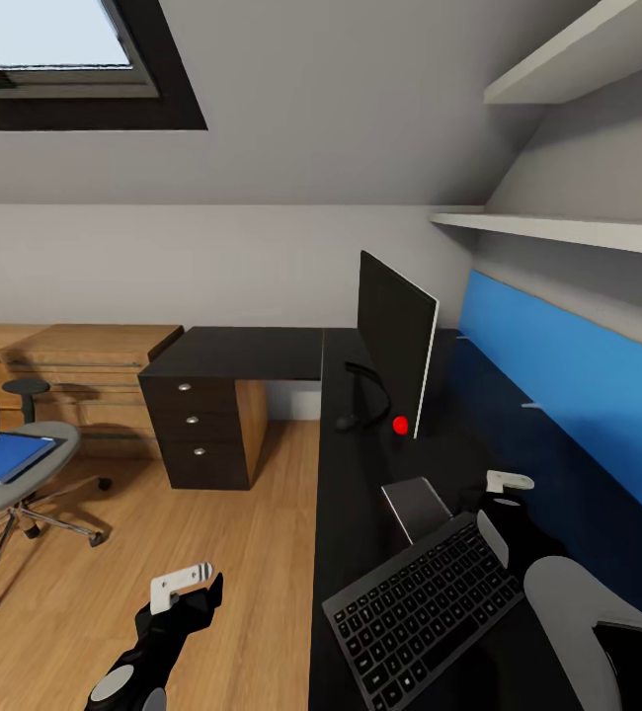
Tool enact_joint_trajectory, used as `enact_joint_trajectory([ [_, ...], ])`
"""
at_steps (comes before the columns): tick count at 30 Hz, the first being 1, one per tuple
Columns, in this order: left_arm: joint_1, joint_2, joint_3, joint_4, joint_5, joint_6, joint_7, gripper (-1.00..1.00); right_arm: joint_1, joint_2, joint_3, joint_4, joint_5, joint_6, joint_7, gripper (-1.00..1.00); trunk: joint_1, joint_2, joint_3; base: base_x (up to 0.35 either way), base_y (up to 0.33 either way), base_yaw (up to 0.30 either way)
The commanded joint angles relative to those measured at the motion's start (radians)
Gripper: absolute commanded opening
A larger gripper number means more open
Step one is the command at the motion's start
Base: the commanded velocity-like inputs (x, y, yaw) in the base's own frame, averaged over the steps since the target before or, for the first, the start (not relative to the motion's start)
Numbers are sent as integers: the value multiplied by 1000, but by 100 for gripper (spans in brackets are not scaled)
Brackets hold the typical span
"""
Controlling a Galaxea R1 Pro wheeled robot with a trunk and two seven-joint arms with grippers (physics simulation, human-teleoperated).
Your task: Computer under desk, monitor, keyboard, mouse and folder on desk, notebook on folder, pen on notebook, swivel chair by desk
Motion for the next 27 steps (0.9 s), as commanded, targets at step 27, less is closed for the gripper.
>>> enact_joint_trajectory([
  [27,0,2,-1,6,8,4,7,100,0,0,0,-4,-1,4,0,100,0,0,-1,-116,0,0],
])
